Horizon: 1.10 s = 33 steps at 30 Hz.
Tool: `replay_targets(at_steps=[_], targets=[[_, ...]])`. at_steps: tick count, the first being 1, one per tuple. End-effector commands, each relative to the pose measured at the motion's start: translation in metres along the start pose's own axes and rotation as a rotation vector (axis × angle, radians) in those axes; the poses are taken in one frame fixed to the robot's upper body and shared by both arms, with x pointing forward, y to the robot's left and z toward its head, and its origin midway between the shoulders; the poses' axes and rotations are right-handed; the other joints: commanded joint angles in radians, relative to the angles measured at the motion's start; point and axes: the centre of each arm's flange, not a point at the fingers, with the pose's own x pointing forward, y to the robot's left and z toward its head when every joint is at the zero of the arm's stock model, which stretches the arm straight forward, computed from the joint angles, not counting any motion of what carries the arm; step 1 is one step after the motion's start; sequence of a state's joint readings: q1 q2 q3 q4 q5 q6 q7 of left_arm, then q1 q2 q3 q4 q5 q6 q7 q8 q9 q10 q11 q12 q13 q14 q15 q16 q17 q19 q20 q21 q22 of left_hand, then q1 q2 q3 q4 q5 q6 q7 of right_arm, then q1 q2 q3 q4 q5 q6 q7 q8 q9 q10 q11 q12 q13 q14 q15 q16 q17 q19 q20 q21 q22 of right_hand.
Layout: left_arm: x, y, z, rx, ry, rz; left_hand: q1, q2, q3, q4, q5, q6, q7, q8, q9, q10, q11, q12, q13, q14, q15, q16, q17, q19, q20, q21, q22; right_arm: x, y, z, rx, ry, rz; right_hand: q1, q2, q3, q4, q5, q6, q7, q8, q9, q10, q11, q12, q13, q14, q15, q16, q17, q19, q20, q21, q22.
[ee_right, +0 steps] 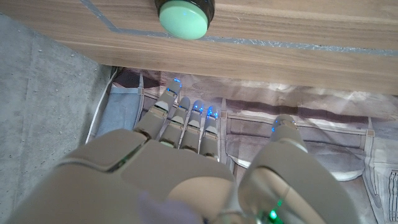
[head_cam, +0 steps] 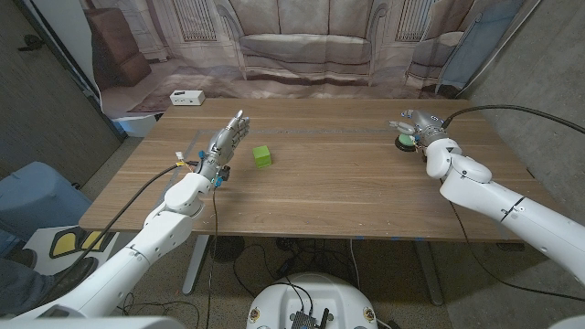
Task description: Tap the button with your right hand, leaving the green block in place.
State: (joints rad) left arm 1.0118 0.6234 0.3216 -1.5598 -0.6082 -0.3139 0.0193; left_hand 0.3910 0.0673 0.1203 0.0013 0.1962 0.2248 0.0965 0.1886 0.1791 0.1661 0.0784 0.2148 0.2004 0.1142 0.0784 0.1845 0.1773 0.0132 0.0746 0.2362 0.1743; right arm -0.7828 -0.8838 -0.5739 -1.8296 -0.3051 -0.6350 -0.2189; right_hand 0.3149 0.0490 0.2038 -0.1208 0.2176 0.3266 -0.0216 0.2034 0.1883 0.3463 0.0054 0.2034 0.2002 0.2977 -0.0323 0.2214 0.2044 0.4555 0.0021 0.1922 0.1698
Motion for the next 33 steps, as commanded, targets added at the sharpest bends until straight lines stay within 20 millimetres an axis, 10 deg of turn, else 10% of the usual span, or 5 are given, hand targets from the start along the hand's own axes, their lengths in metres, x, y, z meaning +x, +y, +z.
replay_targets(at_steps=[1,33], targets=[[0.005,0.001,-0.001,-0.003,-0.001,-0.007,0.001,0.006,0.003,-0.003,-0.004,0.005,-0.002,0.002,0.004,0.001,-0.002,0.001,0.002,0.000,-0.001,0.003,0.002,0.006,0.003,-0.008,0.004,-0.006,-0.002,0.008,0.094,-0.043,-0.049,-0.012,0.001,0.003,-0.003,0.000,0.004,0.005,0.000,0.003,0.000,0.006,-0.002,-0.001,-0.001,0.001,-0.005,0.004,-0.005,-0.002,-0.001,0.002],[0.018,-0.001,0.002,0.008,0.002,-0.029,0.000,0.007,0.002,-0.005,-0.004,0.003,-0.002,0.001,0.004,0.001,-0.006,0.000,0.002,-0.001,-0.001,0.003,0.002,0.007,0.004,-0.014,0.005,-0.013,0.002,0.005,0.403,-0.126,-0.055,-0.010,0.001,0.006,-0.006,-0.001,0.011,0.012,0.001,0.003,0.003,0.011,-0.002,0.000,0.006,0.004,-0.005,0.003,-0.001,-0.005,0.001,0.002]])
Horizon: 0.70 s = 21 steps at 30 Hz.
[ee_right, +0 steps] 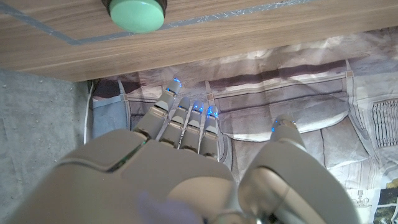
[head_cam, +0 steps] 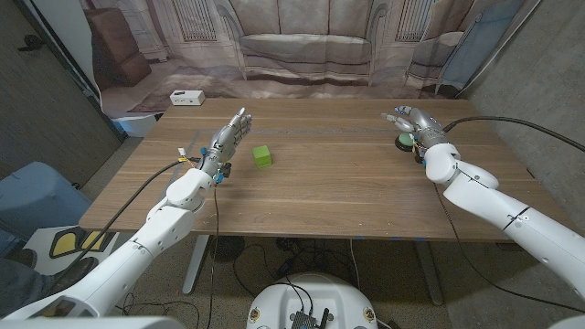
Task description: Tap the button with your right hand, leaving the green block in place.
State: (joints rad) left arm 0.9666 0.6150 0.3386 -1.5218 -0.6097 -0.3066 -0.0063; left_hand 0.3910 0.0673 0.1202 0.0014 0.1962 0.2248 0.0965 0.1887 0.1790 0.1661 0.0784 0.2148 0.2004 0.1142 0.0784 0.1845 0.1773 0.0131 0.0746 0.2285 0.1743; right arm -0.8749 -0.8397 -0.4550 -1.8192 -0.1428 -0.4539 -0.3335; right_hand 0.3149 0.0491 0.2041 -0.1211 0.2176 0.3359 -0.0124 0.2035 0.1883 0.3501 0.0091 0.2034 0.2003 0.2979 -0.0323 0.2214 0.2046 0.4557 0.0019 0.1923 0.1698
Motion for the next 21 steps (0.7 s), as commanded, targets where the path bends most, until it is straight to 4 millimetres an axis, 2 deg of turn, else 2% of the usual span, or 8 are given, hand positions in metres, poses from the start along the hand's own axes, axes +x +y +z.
replay_targets(at_steps=[1,21], targets=[[0.0060,-0.0015,0.0013,0.003,-0.001,-0.012,0.000,0.007,0.002,-0.005,-0.004,0.003,-0.002,0.001,0.004,0.001,-0.006,0.000,0.002,-0.001,-0.001,0.003,0.002,0.007,0.003,-0.006,0.005,-0.0042,0.0018,0.0050,0.177,-0.062,-0.005,-0.010,0.001,0.006,-0.006,-0.001,0.002,0.003,0.001,0.003,0.000,0.007,-0.002,-0.001,0.006,0.004,-0.005,0.003,-0.001,-0.005,0.000,0.002],[0.0087,-0.0035,0.0058,0.013,-0.007,-0.011,-0.002,0.008,0.001,-0.007,-0.004,0.003,-0.002,0.001,0.004,0.000,-0.005,0.000,0.002,-0.001,-0.001,0.003,0.002,0.009,0.003,-0.009,0.005,-0.0089,0.0068,0.0028,0.373,-0.120,0.014,-0.011,0.000,0.006,-0.007,-0.002,0.003,0.008,0.000,0.003,0.001,0.012,-0.002,-0.001,0.011,0.007,-0.004,0.003,0.006,-0.007,0.003,0.002]])
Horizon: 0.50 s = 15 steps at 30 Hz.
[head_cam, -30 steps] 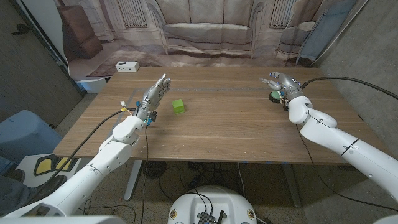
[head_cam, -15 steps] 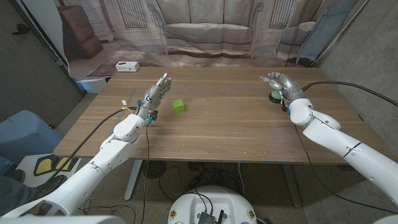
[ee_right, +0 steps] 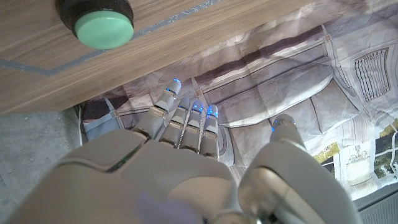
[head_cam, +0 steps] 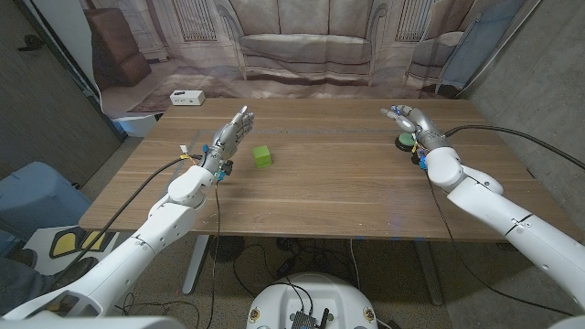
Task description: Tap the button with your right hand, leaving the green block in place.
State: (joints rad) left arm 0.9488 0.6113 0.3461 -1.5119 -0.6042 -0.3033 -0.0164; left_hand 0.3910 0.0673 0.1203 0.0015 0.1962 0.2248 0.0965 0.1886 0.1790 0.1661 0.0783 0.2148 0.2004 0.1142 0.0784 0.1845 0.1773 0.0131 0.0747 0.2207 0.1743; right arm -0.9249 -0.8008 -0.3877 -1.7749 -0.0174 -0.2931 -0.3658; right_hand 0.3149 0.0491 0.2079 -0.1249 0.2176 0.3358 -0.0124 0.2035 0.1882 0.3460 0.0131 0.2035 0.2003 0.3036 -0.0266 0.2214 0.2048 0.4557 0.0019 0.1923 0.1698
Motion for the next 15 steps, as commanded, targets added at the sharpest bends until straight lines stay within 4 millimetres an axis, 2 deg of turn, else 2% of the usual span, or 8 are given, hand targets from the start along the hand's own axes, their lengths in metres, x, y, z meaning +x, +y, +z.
replay_targets(at_steps=[1,7,15], targets=[[0.0032,-0.0025,0.0048,0.013,-0.006,0.002,-0.002,0.008,0.001,-0.007,-0.004,0.003,-0.002,0.001,0.004,0.000,-0.004,0.000,0.002,-0.001,0.000,0.003,0.002,0.009,0.003,-0.002,0.005,-0.0046,0.0037,0.0084,0.192,-0.082,0.026,-0.011,0.000,0.002,-0.003,-0.002,0.003,0.008,0.000,0.003,0.005,0.008,-0.002,-0.001,0.006,0.001,-0.004,0.003,0.006,-0.007,0.003,0.002],[0.0044,-0.0071,0.0101,0.060,-0.008,-0.012,-0.002,0.009,0.001,-0.007,-0.004,0.003,-0.001,0.002,0.004,0.001,-0.004,0.001,0.002,-0.001,-0.001,0.003,0.002,0.010,0.003,-0.003,0.005,-0.0064,0.0098,0.0028,0.254,-0.093,0.044,-0.012,-0.001,0.002,-0.003,-0.003,0.004,0.010,0.000,0.003,0.006,0.011,-0.002,0.000,0.007,0.003,-0.004,0.003,0.006,-0.008,0.003,0.002],[0.0113,-0.0060,0.0145,0.049,-0.022,-0.052,-0.002,0.009,0.001,-0.008,-0.004,0.002,-0.002,0.001,0.004,-0.001,-0.003,0.000,0.002,-0.002,-0.001,0.003,0.002,0.009,0.003,-0.005,0.005,-0.0125,0.0095,0.0053,0.388,-0.103,0.047,-0.016,-0.003,0.000,-0.002,-0.004,0.004,0.015,0.000,0.003,0.009,0.016,-0.002,0.000,0.009,0.007,-0.003,0.004,0.008,-0.007,0.003,0.002]])
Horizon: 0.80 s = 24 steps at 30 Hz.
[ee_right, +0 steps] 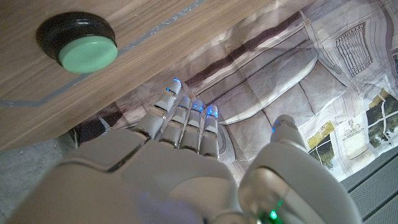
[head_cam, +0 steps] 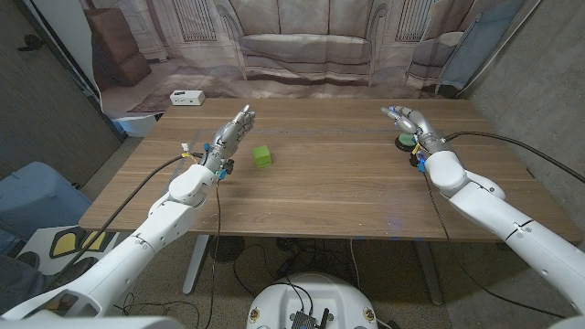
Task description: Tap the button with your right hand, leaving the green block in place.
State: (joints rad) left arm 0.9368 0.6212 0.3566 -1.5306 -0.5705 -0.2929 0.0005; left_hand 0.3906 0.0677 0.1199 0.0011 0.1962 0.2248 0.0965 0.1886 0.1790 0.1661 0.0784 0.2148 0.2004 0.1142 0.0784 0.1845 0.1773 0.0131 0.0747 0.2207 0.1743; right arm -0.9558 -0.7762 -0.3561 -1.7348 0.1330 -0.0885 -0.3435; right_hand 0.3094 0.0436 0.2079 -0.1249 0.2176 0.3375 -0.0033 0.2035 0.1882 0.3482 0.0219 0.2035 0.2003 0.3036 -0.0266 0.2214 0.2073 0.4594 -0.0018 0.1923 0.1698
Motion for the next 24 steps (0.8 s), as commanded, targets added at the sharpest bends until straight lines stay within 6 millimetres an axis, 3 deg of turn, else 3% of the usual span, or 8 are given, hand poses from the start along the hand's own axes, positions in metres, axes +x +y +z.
replay_targets(at_steps=[1,11,24], targets=[[0.006,0.000,0.007,0.005,-0.014,-0.041,-0.002,0.009,0.001,-0.008,-0.004,0.003,-0.001,0.001,0.004,0.000,-0.005,0.000,0.002,-0.001,-0.001,0.003,0.002,0.009,0.003,-0.005,0.005,-0.007,0.002,0.001,0.183,-0.025,0.005,-0.011,0.002,0.000,-0.002,-0.005,0.002,0.007,0.000,0.003,0.006,0.007,-0.002,0.000,0.009,0.008,-0.003,0.001,0.004,-0.003,0.003,0.002],[-0.006,0.016,0.009,-0.018,-0.002,-0.026,-0.002,0.009,0.001,-0.008,-0.004,0.003,-0.001,0.002,0.004,0.000,-0.004,0.000,0.002,-0.002,0.000,0.003,0.002,0.008,0.003,-0.007,0.005,-0.003,0.005,0.002,0.293,-0.031,0.017,-0.016,-0.001,-0.003,0.000,-0.006,0.005,0.008,0.000,0.003,0.012,0.012,0.000,0.000,0.013,0.008,-0.002,0.002,0.008,-0.002,0.004,0.002],[-0.004,0.008,0.009,-0.006,-0.005,-0.026,-0.003,0.010,0.001,-0.010,-0.004,0.003,-0.001,0.002,0.004,0.001,-0.004,0.000,0.002,-0.001,-0.002,0.003,0.002,0.010,0.002,-0.008,0.005,0.002,0.010,-0.010,0.484,-0.079,0.088,-0.022,-0.003,-0.005,0.001,-0.008,0.005,0.012,-0.001,0.003,0.014,0.015,0.000,0.000,0.013,0.013,-0.002,0.003,0.011,-0.001,0.005,0.002]])
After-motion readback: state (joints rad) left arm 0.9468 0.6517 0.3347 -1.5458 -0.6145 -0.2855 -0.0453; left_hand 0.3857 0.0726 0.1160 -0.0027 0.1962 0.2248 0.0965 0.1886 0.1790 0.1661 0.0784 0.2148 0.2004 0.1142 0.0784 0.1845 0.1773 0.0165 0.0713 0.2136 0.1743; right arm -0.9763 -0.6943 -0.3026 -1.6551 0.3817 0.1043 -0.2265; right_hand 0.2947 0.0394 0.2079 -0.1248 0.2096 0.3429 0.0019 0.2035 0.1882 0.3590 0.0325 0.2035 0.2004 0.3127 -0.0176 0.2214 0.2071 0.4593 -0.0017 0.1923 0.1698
